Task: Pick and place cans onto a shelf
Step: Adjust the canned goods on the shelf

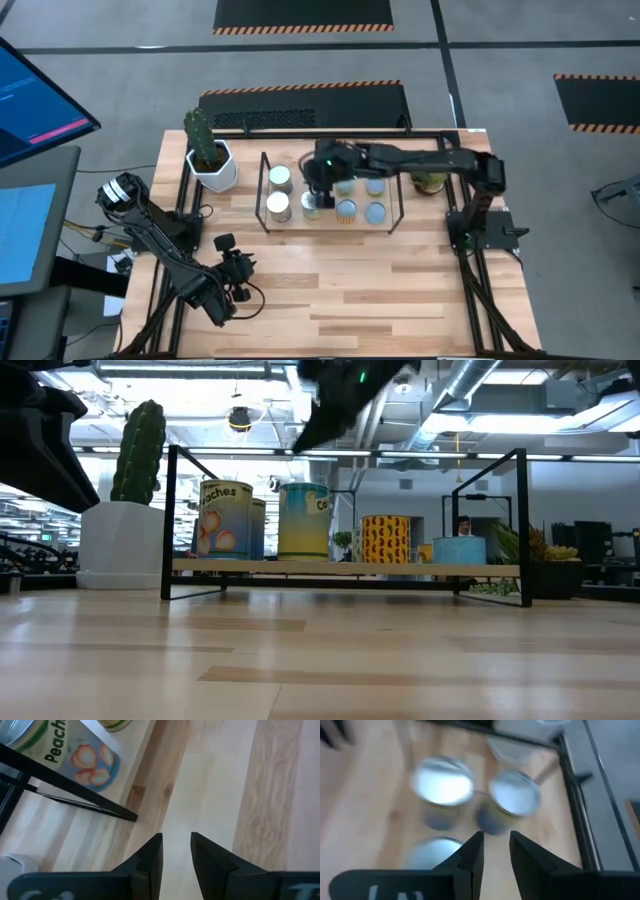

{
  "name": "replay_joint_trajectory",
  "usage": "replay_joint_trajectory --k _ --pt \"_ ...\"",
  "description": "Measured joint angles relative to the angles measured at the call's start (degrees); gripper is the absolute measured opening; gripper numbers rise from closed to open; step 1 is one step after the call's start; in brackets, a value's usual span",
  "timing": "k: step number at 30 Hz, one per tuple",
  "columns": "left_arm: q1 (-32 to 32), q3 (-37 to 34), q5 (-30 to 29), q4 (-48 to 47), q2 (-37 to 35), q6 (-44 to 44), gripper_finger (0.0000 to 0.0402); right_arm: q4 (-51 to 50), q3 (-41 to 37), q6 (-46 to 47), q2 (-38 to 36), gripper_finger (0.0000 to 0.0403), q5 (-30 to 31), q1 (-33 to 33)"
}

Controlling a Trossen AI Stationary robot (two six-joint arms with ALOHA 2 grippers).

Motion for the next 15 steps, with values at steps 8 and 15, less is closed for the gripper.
replay_joint_trajectory --k 8,15 --pt "0.04 0.0 0.14 0.73 0.0 0.01 0.0089 -0.12 -0.03 0.1 6.62 0.008 1.73 -4.29" --pt "0.04 0.0 0.6 0.64 0.0 0.02 0.0089 -3.65 0.01 -0.33 6.99 0.0047 1.78 -4.52"
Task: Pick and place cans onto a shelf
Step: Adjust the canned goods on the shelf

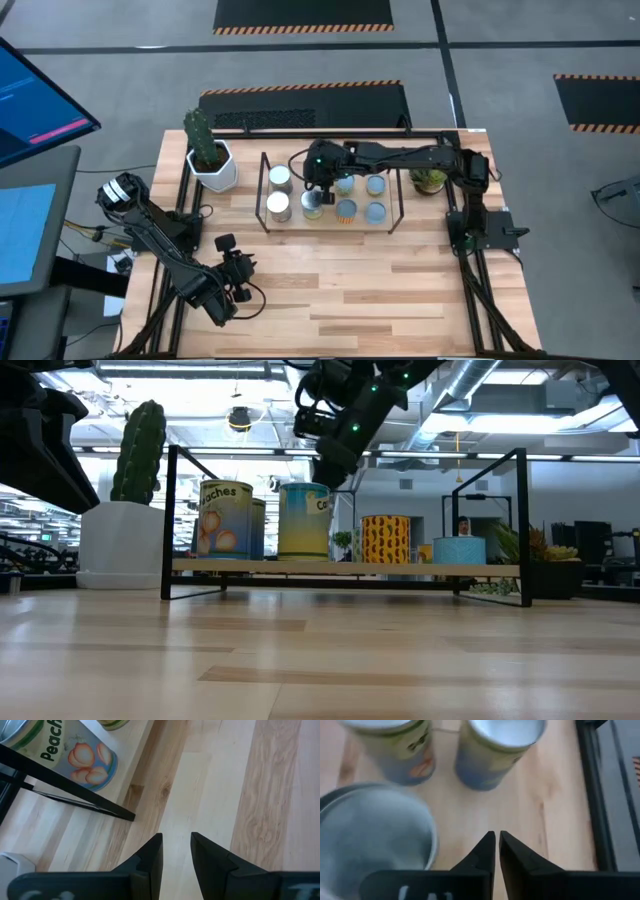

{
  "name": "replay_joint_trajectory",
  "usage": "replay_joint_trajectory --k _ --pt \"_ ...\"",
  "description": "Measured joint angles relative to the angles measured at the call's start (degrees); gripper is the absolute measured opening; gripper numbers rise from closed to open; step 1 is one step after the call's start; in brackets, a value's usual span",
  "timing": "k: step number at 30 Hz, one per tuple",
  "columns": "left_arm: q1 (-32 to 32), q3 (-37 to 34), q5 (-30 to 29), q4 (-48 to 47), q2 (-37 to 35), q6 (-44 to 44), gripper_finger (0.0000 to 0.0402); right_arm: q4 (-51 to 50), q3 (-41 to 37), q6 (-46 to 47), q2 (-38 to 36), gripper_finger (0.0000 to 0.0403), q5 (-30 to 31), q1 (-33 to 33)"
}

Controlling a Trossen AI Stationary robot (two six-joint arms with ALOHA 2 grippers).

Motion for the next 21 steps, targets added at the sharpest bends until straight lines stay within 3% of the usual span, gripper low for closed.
replay_joint_trajectory --k 21 --pt "0.0 0.0 -0.02 -0.04 0.04 -0.01 0.0089 -3.42 0.02 0.0 -0.46 0.0031 -1.83 3.11"
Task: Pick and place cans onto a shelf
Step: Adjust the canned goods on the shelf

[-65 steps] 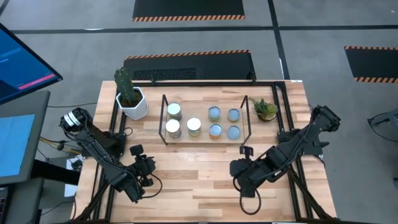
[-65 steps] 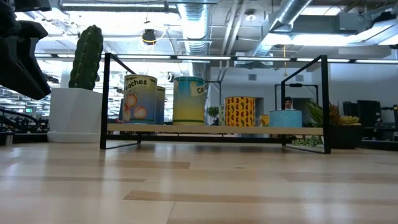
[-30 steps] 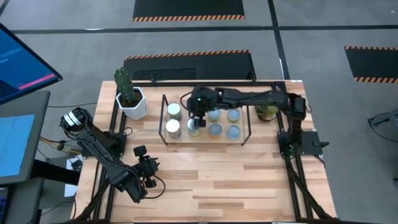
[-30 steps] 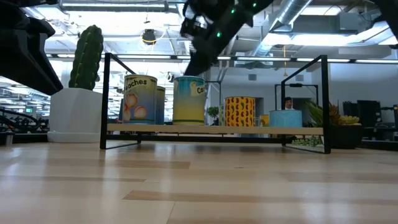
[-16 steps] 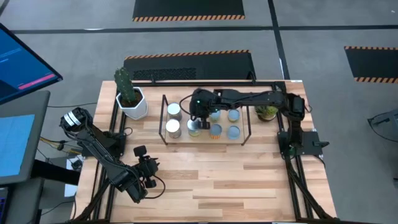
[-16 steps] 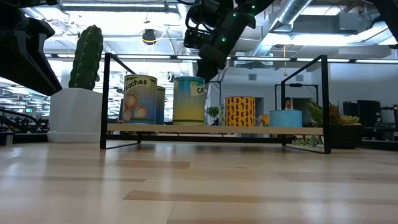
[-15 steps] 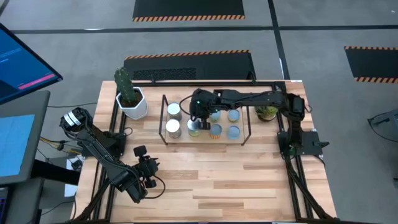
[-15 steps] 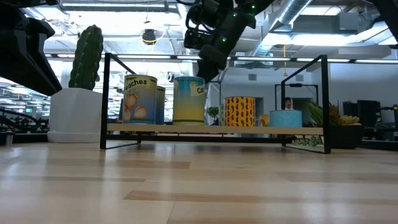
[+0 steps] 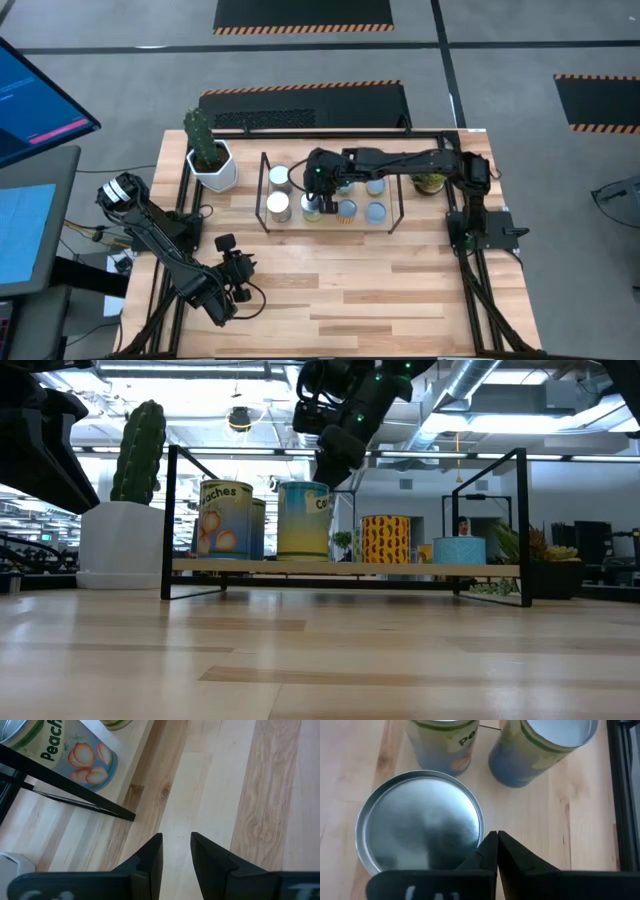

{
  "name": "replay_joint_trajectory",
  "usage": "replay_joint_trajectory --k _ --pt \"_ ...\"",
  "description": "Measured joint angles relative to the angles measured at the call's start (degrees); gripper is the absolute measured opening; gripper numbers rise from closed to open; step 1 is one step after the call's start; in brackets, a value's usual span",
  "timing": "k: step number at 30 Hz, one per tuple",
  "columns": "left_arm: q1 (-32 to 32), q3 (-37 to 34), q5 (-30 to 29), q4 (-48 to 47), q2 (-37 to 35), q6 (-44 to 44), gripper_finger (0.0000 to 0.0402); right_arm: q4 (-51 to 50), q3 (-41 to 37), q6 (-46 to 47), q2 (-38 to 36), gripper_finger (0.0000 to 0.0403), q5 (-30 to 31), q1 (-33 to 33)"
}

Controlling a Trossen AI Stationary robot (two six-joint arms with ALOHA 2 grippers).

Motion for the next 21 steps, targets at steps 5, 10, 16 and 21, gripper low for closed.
replay_joint_trajectory --k 5,10,16,21 --pt "0.0 -0.02 0.0 0.0 0.0 -0.01 0.0089 -0.36 0.0 0.0 0.0 0.0029 0.0 0.37" --pt "0.0 -0.02 0.0 0.0 0.0 -0.01 0.0089 -0.4 0.0 0.02 0.0 0.0032 -0.02 0.39" --pt "0.0 -0.02 0.02 0.0 0.0 -0.01 0.0089 -0.4 0.0 0.04 0.0 0.0033 -0.04 0.42" --pt "0.0 -0.02 0.02 0.0 0.0 -0.01 0.0089 -0.42 0.0 0.04 0.0 0.0033 -0.04 0.84"
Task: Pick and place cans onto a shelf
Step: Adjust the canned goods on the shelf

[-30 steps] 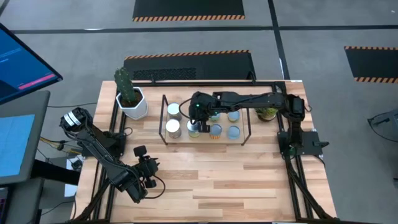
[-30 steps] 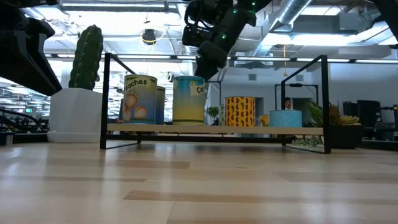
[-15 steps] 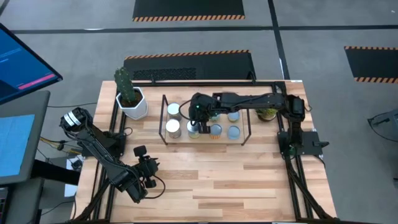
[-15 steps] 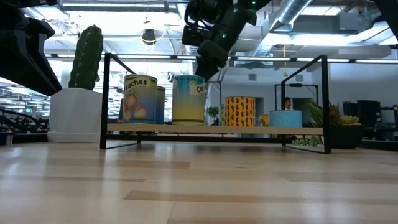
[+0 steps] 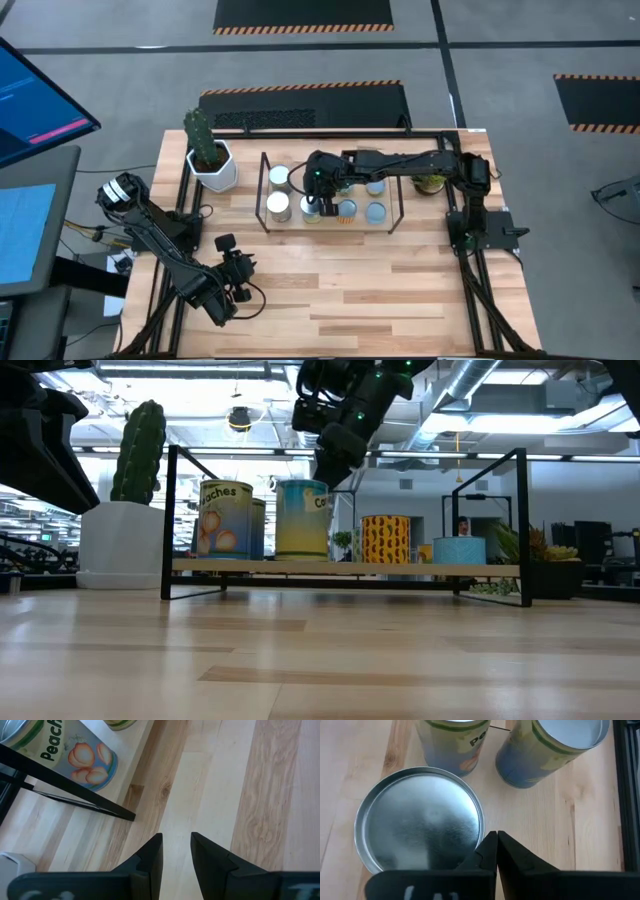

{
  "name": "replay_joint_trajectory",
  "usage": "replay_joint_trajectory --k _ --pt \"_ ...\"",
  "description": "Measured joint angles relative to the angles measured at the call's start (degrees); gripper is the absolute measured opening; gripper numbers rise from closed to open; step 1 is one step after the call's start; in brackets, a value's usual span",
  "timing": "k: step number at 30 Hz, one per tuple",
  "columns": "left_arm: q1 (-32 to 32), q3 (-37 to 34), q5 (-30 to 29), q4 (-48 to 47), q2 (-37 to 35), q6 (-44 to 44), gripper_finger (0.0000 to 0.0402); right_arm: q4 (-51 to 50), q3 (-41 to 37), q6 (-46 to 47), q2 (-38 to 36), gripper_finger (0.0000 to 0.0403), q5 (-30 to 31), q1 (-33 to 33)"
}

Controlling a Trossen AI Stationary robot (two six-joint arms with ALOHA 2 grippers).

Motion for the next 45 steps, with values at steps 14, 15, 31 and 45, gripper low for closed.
replay_joint_trajectory --k 14,15,31,45 --pt "0.0 0.0 0.0 -0.02 0.0 0.01 0.0089 -2.62 4.21 -2.89 0.0 0.0033 7.11 -0.34" --pt "0.0 0.0 0.0 -0.02 0.0 -0.01 0.0089 -4.11 5.67 -2.91 0.0 0.0033 8.03 -0.33" --pt "-0.01 0.0 0.02 0.02 0.02 -0.35 0.0089 -54.1 29.77 24.38 -0.29 0.0032 8.02 9.57" --pt "0.04 0.0 0.15 0.36 0.02 -1.16 0.0089 -50.82 28.13 16.58 -1.46 0.0027 8.47 22.41"
